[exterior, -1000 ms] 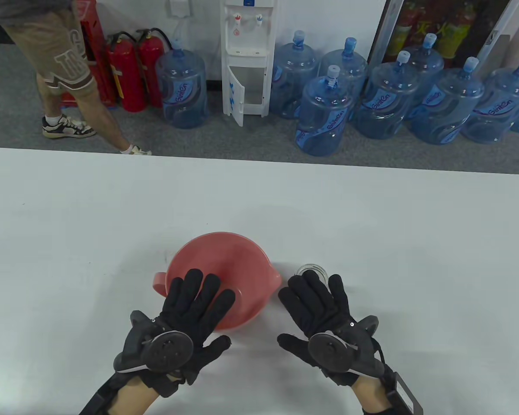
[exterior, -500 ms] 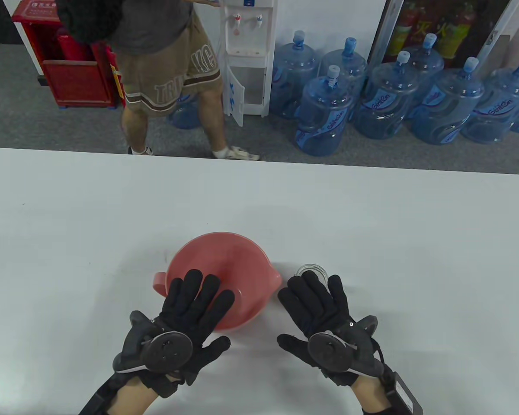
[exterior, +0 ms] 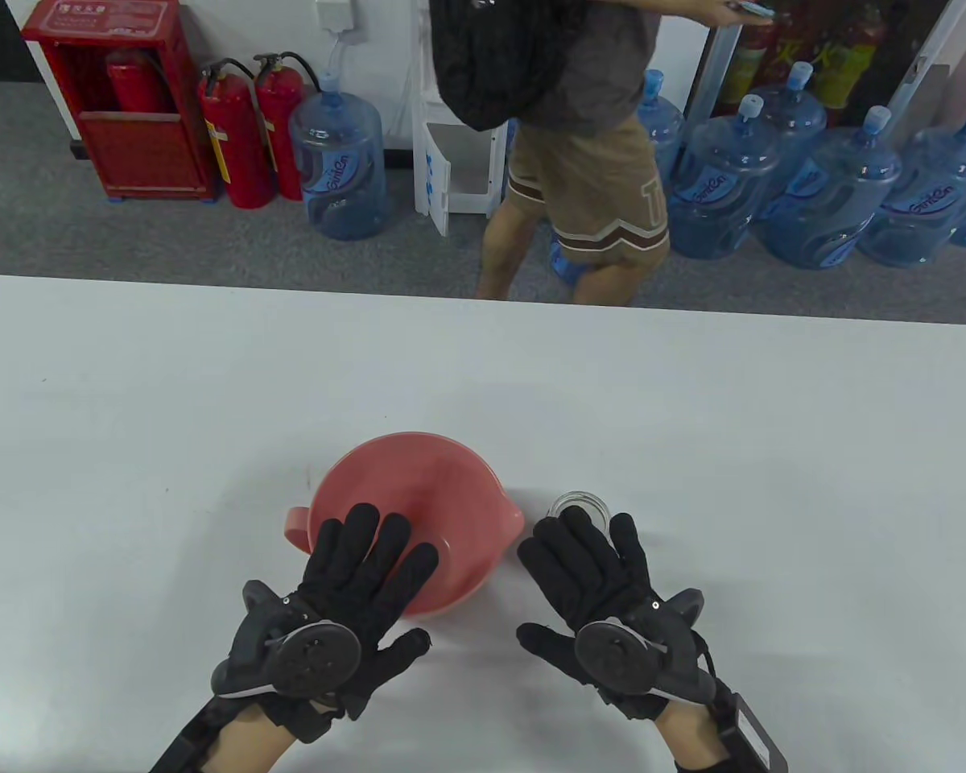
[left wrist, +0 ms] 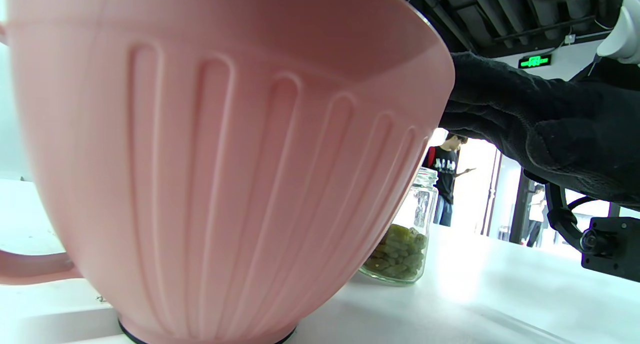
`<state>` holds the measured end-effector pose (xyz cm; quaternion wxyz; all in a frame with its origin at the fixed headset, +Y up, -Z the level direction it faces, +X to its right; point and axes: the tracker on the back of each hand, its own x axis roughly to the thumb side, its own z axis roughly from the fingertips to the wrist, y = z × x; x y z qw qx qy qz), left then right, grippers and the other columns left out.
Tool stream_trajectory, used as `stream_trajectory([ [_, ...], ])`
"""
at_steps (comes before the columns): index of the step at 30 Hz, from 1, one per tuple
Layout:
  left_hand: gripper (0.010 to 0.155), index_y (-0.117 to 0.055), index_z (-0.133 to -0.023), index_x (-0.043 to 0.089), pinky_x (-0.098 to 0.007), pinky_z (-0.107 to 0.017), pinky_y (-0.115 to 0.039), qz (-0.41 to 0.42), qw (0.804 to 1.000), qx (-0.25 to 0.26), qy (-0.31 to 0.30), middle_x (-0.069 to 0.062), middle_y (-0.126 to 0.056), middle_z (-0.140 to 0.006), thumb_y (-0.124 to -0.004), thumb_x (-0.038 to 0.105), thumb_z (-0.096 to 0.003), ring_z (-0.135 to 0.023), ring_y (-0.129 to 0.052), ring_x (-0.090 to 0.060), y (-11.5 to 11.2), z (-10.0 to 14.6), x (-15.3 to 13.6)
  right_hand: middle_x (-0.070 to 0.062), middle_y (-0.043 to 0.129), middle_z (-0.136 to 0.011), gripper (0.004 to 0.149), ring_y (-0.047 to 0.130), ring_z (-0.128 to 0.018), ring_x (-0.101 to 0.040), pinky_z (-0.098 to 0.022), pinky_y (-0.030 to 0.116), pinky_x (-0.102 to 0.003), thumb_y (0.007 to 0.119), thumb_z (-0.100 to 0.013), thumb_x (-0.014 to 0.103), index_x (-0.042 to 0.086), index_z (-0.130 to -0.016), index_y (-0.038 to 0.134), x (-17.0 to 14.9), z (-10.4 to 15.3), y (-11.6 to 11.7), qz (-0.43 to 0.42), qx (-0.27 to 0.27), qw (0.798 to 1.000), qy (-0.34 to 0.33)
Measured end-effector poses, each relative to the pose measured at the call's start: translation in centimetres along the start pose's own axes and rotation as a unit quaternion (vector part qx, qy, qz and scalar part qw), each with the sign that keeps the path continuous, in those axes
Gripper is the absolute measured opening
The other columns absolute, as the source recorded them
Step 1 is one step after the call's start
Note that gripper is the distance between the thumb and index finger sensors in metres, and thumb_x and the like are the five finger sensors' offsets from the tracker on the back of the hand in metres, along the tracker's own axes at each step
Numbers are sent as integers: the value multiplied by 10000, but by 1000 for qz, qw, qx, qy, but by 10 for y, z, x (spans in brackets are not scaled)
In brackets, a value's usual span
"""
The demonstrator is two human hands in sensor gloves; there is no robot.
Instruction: Hold salad bowl and receive raisins poured from storage jar
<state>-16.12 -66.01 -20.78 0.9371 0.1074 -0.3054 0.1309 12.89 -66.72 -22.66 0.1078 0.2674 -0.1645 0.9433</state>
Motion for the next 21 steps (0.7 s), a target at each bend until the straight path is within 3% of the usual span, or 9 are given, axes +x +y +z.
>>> stream_trajectory([
  [7,750,-478,-1095,355,-587,-743,-257,0,1000,0,-9,-68,-388,-1170,-578,681,-427,-1109,-282,-441,4,-1,4,76,299,-1145,873,368,-1112,-233,-783,237,-604,684,-312,729,410,-1035,312,0,1,0,-1,0,1000,0],
  [14,748,-494,-1094,361,-588,-747,-270,38,999,23,-25,-64,-412,-1171,-578,687,-426,-1113,-312,-443,28,-1,10,74,300,-1146,874,365,-1112,-235,-782,237,-605,685,-311,729,410,-1035,312,-1,1,1,-3,2,1000,1],
  [21,746,-497,-1093,374,-589,-753,-288,74,994,75,14,-55,-426,-1172,-569,699,-426,-1116,-342,-441,69,6,-27,71,304,-1145,873,365,-1112,-236,-780,234,-607,685,-312,729,410,-1035,313,-2,2,1,-5,3,1000,4],
])
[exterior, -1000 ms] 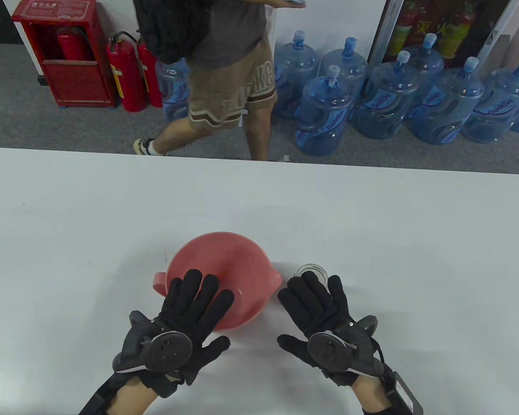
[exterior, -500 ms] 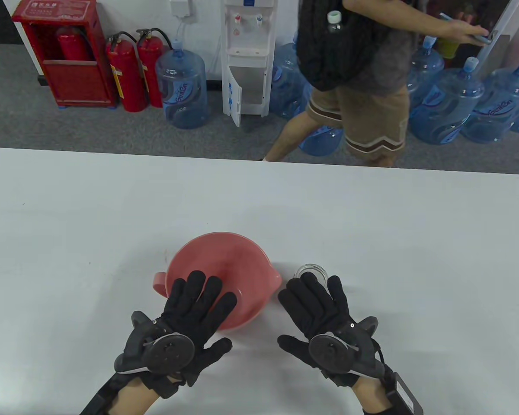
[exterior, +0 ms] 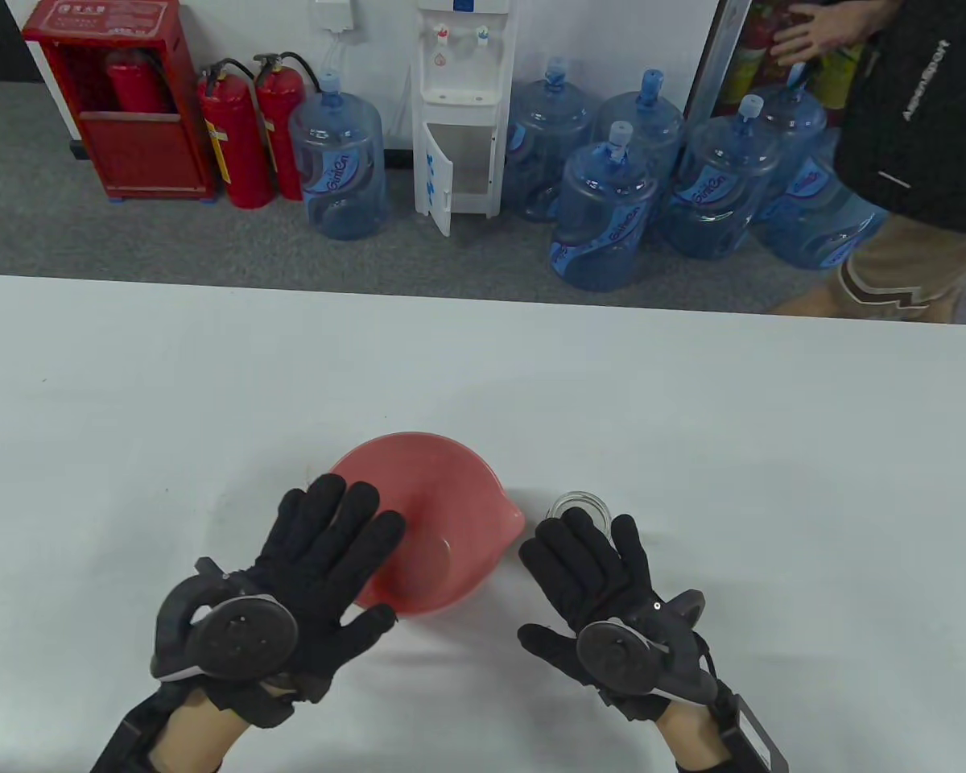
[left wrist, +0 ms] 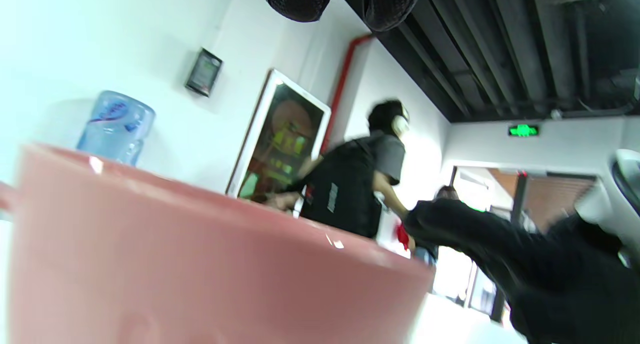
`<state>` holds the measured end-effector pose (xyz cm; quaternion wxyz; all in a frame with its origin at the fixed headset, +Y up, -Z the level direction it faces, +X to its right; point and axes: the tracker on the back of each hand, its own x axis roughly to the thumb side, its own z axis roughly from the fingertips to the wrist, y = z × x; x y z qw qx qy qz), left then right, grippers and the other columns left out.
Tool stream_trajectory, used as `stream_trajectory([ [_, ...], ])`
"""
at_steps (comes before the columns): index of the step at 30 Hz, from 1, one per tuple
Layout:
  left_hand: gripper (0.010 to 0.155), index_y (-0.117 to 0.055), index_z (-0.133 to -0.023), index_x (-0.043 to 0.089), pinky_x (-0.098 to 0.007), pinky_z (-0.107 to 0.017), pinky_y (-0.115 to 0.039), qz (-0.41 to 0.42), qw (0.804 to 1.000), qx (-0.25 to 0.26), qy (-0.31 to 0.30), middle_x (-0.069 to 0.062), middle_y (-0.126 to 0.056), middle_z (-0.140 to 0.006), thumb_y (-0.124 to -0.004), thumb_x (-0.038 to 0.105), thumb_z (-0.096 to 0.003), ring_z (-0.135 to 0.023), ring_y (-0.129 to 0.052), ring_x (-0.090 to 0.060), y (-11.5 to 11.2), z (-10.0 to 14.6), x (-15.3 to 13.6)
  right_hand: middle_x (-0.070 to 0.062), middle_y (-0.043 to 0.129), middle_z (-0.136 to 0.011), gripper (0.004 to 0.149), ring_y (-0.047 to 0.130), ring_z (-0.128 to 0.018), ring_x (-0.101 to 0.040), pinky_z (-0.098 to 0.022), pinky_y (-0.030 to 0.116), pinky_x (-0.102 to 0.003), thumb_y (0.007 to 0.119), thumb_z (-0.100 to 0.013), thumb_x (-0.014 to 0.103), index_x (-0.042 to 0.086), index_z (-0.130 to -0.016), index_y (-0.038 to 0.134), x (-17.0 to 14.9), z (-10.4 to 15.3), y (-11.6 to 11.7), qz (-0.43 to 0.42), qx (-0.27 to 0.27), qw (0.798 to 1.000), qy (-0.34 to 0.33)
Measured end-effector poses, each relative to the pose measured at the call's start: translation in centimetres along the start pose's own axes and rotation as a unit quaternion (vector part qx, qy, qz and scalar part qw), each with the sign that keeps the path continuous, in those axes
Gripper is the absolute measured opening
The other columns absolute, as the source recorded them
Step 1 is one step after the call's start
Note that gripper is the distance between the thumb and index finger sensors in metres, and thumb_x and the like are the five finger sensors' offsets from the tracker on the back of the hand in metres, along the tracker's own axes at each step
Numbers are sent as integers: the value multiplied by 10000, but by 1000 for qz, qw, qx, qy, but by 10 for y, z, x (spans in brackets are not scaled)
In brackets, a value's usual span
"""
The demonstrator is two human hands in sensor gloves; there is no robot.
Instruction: Hold salad bowl and receive raisins poured from storage jar
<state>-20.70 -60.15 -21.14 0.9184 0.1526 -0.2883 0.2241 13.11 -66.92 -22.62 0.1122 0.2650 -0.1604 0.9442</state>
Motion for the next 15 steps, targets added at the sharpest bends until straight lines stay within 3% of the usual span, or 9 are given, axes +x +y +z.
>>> stream_trajectory([
  [3,745,-493,-1095,379,-589,-757,-291,43,998,32,41,-48,-431,-1174,-565,701,-427,-1119,-352,-440,18,4,-32,73,303,-1146,874,368,-1111,-236,-780,234,-608,685,-311,730,410,-1035,314,0,1,0,0,-2,1000,-1],
  [7,741,-472,-1097,389,-591,-760,-301,113,986,56,108,-37,-425,-1176,-557,701,-431,-1121,-367,-437,19,12,-80,72,304,-1146,874,365,-1113,-234,-780,233,-608,686,-311,729,409,-1035,316,-2,1,-1,0,-3,1000,-1],
  [11,736,-434,-1100,370,-588,-756,-281,239,950,37,197,-41,-385,-1174,-550,680,-442,-1114,-338,-440,-17,22,-127,71,306,-1146,874,366,-1112,-237,-779,232,-609,685,-312,730,408,-1036,315,-3,3,-3,0,-5,1000,-1],
  [15,735,-358,-1100,331,-584,-748,-240,372,887,0,273,-52,-319,-1169,-534,634,-455,-1104,-273,-449,-64,29,-154,72,309,-1146,872,366,-1112,-236,-779,231,-609,684,-313,730,409,-1036,317,-5,5,-5,1,-10,1000,-1],
])
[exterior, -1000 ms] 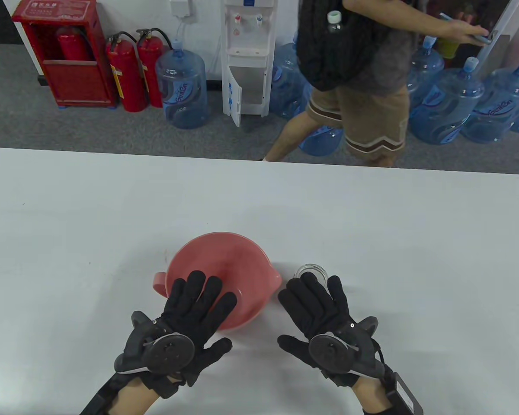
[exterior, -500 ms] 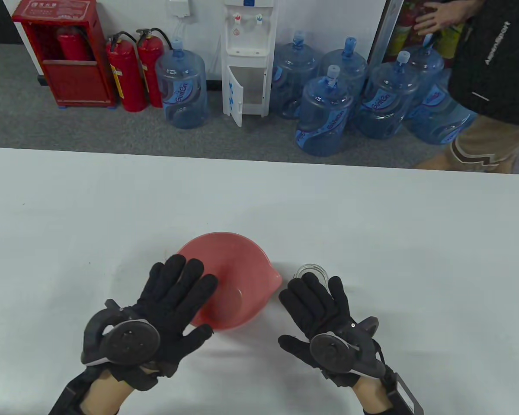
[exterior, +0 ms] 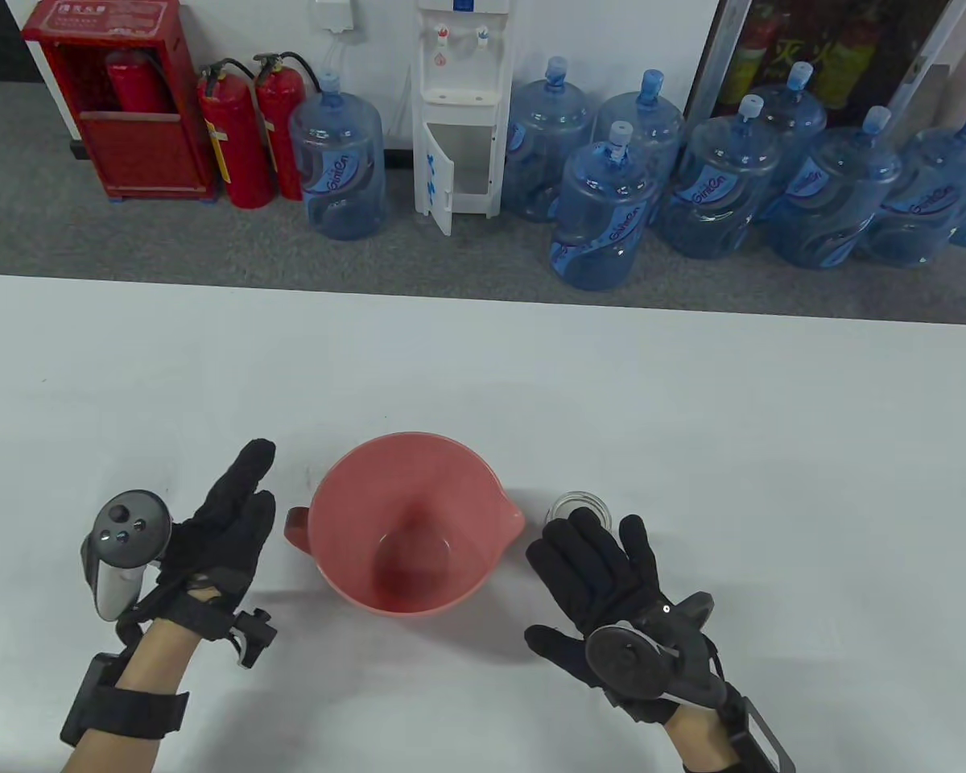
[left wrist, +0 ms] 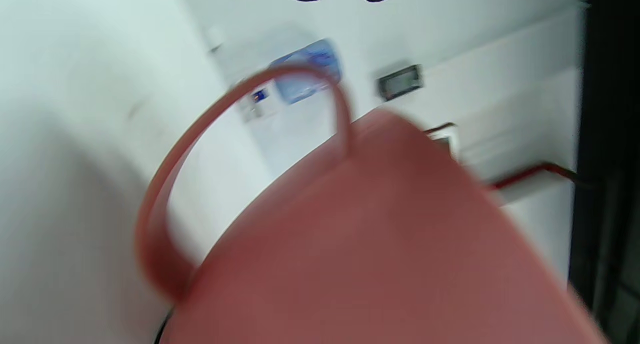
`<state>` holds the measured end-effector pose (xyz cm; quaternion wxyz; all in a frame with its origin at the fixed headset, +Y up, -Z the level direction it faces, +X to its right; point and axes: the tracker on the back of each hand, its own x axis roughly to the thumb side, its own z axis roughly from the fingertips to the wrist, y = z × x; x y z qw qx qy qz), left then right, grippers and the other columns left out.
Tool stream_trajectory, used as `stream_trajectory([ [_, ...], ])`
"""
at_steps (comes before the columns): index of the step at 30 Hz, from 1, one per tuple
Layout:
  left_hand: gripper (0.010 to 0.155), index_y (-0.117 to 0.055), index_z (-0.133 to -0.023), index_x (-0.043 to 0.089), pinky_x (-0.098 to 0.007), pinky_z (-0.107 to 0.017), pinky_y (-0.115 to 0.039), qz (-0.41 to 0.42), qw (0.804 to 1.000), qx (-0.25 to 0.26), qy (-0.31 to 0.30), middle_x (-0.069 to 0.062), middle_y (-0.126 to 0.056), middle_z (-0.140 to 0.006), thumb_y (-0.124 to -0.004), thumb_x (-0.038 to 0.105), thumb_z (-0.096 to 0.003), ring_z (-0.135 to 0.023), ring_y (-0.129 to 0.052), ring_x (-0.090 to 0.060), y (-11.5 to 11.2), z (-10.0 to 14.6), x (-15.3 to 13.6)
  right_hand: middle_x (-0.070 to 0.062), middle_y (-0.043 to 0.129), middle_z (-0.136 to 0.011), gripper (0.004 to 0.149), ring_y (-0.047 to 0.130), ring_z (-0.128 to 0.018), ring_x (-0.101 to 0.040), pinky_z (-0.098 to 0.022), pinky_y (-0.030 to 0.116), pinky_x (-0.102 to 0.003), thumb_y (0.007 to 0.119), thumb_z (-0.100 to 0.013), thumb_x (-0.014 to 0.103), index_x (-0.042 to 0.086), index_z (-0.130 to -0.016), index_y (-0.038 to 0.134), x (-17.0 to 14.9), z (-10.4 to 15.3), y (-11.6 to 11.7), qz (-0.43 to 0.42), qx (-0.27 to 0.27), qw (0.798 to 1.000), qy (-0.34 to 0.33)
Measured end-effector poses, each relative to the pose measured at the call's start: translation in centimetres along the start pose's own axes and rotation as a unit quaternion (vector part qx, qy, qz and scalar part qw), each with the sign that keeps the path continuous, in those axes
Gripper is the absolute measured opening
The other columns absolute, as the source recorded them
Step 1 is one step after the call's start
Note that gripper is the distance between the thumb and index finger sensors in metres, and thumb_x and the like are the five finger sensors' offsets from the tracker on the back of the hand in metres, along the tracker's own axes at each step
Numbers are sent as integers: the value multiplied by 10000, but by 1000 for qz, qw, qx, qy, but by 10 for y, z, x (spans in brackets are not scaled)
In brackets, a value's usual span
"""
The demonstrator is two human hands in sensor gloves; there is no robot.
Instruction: Hold salad bowl and receive raisins poured from storage jar
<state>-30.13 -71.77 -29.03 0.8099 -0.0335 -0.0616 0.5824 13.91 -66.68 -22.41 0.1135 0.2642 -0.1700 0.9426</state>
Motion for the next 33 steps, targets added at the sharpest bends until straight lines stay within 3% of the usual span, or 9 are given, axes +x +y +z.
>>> stream_trajectory([
  [3,721,-386,-1096,283,-583,-746,-233,83,996,-15,39,-73,-355,-1158,-536,587,-460,-1100,-272,-457,-13,-9,-19,72,311,-1146,873,367,-1112,-236,-779,229,-609,685,-312,730,410,-1036,316,-3,1,-1,-1,-2,1000,3],
  [7,681,-570,-1055,230,-581,-747,-240,87,994,-32,53,-83,-478,-1133,-551,561,-460,-1093,-319,-457,-29,-17,-23,71,311,-1146,874,367,-1112,-236,-779,228,-610,686,-312,730,410,-1036,316,-6,2,-3,-2,-3,1000,8],
  [12,573,-838,-808,177,-577,-754,-338,72,996,-12,42,-112,-836,-869,-587,539,-443,-1046,-543,-448,-31,-23,-27,72,313,-1146,874,368,-1112,-235,-778,228,-610,686,-312,729,408,-1036,316,-9,3,-4,-1,-5,1000,11],
  [15,512,-889,-584,180,-561,-721,-561,65,997,-17,22,-78,-944,-585,-595,571,-432,-837,-871,-358,-30,-25,-31,70,313,-1146,874,367,-1113,-235,-778,227,-610,686,-312,729,409,-1036,316,-10,4,-4,2,-6,1000,11],
  [17,462,-903,-431,198,-540,-668,-672,110,993,-50,3,-45,-950,-400,-609,555,-427,-677,-966,-315,-36,-27,-33,71,314,-1146,874,366,-1113,-235,-778,226,-610,686,-312,729,409,-1036,315,-11,4,-4,2,-5,1000,11],
  [19,451,-905,-369,194,-529,-561,-758,163,985,-48,-15,-26,-922,-268,-626,545,-418,-430,-1000,-297,-44,-25,-31,74,313,-1146,875,366,-1113,-234,-777,225,-610,686,-312,729,409,-1036,313,-12,3,-4,3,-4,1000,14],
  [22,466,-910,-329,154,-527,-443,-790,211,975,-46,-47,-29,-894,-170,-645,528,-413,-238,-966,-302,-45,-22,-11,75,305,-1147,875,358,-1113,-236,-777,219,-608,685,-312,729,408,-1036,312,-15,3,-5,-1,-3,1000,18],
  [28,461,-912,-310,170,-513,-415,-815,194,969,-41,-147,-13,-894,-148,-645,534,-408,-207,-979,-281,-30,8,38,73,292,-1148,882,345,-1115,-237,-777,213,-609,680,-312,732,409,-1036,293,-20,4,-10,-10,-15,1000,24],
  [33,464,-916,-298,167,-515,-387,-819,205,962,-32,-176,-12,-890,-131,-654,534,-409,-180,-974,-279,-29,24,37,71,294,-1148,884,348,-1114,-237,-776,214,-609,680,-312,732,407,-1036,292,-23,4,-6,-15,-7,999,29],
])
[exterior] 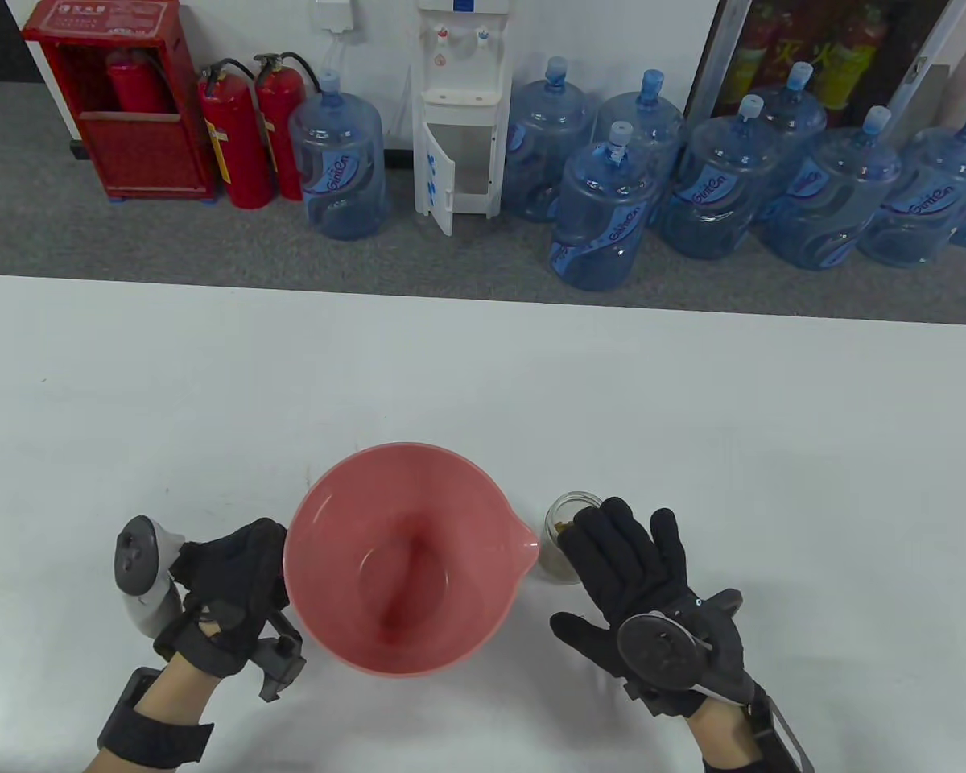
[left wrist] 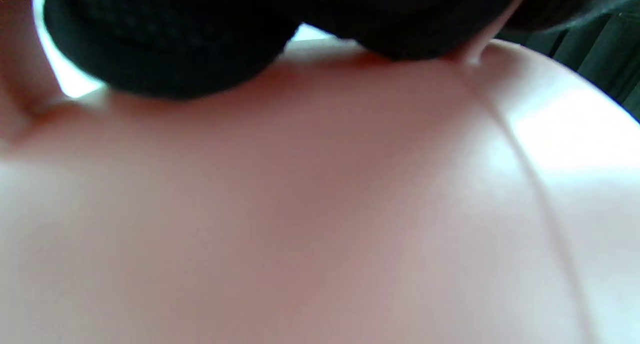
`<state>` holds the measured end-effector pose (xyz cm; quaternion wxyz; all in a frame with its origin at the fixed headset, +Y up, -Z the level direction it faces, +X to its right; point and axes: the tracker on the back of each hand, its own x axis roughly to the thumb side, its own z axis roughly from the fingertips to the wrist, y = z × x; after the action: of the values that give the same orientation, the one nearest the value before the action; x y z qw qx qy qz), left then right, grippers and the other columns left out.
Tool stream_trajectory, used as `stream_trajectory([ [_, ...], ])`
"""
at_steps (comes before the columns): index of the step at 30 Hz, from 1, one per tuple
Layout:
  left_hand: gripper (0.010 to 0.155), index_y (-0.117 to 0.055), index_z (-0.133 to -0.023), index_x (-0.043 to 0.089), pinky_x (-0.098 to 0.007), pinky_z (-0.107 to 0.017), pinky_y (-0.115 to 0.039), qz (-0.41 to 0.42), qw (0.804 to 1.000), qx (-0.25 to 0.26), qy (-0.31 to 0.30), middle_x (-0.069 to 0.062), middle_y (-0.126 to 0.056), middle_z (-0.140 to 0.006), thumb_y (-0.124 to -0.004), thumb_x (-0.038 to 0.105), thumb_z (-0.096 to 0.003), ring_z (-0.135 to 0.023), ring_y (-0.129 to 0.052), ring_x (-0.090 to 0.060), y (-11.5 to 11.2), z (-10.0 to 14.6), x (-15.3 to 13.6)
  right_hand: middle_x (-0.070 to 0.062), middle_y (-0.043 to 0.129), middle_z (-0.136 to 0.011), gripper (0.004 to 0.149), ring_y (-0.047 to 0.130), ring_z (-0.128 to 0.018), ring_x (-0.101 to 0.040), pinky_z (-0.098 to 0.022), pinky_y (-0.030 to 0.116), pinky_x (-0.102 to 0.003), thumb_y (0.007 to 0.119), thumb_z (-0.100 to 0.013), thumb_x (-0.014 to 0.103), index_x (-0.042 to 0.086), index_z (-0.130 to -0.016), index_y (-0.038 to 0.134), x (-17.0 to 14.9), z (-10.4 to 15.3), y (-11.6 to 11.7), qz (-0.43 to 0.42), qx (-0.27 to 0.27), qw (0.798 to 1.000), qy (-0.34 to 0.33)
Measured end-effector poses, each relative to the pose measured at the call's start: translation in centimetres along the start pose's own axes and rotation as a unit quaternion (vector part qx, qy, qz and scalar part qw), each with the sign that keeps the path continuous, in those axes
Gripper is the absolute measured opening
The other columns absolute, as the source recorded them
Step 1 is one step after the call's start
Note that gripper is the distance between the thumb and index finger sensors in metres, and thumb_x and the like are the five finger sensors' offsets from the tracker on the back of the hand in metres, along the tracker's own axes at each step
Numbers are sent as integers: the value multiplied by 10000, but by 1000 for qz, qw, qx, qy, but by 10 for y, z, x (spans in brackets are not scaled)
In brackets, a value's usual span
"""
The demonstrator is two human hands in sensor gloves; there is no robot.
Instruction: Hold salad bowl and receive raisins poured from storage jar
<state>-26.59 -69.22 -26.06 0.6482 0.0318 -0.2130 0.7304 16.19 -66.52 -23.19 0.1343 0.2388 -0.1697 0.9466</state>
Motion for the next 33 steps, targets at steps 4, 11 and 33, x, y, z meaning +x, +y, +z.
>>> stream_trajectory([
  [4,465,-916,-295,165,-516,-375,-818,-2,1000,-9,-2,-11,-888,-126,-655,533,-410,-171,-971,-279,-4,4,0,70,298,-1147,886,350,-1114,-236,-777,217,-609,682,-310,733,407,-1036,292,-2,0,4,-4,8,1000,5],
  [11,467,-916,-294,166,-517,-365,-818,14,1000,-6,8,-9,-888,-123,-655,534,-414,-163,-970,-277,-6,8,-7,54,292,-1151,991,356,-1117,-243,-783,238,-608,764,-266,751,381,-1045,277,-27,-16,7,-41,35,998,40],
  [33,470,-916,-301,162,-520,-370,-811,40,999,9,11,-12,-888,-128,-650,532,-417,-170,-966,-281,4,9,-11,49,581,-1062,1116,699,-999,-225,-789,355,-582,969,-142,695,358,-1025,376,-105,-65,78,-255,220,932,132],
])
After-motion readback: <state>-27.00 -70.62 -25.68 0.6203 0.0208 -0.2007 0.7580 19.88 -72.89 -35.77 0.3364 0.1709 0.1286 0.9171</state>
